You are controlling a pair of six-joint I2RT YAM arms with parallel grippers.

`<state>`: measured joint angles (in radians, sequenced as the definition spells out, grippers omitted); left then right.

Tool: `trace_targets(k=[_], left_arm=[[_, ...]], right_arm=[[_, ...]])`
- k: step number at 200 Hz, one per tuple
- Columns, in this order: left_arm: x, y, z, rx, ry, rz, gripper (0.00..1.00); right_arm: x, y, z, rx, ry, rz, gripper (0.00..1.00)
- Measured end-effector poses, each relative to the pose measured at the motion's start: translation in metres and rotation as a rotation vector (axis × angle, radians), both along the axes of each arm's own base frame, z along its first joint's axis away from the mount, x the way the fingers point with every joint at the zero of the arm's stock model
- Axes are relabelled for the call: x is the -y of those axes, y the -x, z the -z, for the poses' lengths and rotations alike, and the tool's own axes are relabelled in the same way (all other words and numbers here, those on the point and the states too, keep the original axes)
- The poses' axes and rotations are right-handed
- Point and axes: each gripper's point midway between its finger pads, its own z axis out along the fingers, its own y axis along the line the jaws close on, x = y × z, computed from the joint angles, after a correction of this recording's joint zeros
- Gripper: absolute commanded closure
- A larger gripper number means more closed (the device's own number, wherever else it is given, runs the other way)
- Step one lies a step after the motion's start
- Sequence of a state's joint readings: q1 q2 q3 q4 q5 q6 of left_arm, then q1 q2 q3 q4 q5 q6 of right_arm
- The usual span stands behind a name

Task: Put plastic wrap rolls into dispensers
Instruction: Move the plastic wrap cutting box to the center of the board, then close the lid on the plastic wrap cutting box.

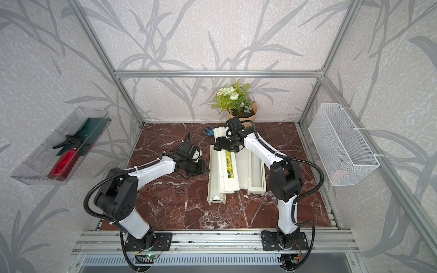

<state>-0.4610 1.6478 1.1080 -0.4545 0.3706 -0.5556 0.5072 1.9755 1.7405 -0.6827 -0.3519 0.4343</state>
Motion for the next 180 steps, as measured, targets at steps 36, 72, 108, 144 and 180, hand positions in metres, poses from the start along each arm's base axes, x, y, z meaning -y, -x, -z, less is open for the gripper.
trace_targets(k=[36, 72, 108, 144, 180], left_arm=[[-0.027, -0.031, -0.065, 0.202, -0.065, 0.011, 0.50], [-0.062, -0.031, -0.061, 0.200, -0.097, -0.017, 0.50], [-0.082, -0.024, -0.043, 0.141, -0.070, -0.035, 0.50], [-0.077, -0.024, -0.047, 0.149, -0.032, -0.007, 0.50], [-0.070, -0.024, -0.050, 0.150, 0.008, 0.012, 0.50]], right_arm=[[-0.016, 0.012, 0.007, -0.019, 0.071, 0.001, 0.34], [-0.030, 0.022, 0.019, -0.037, 0.148, 0.003, 0.35], [-0.039, 0.023, 0.046, -0.081, 0.220, 0.015, 0.35], [-0.039, 0.018, 0.053, -0.107, 0.262, 0.050, 0.35], [-0.042, 0.008, 0.059, -0.125, 0.296, 0.082, 0.34]])
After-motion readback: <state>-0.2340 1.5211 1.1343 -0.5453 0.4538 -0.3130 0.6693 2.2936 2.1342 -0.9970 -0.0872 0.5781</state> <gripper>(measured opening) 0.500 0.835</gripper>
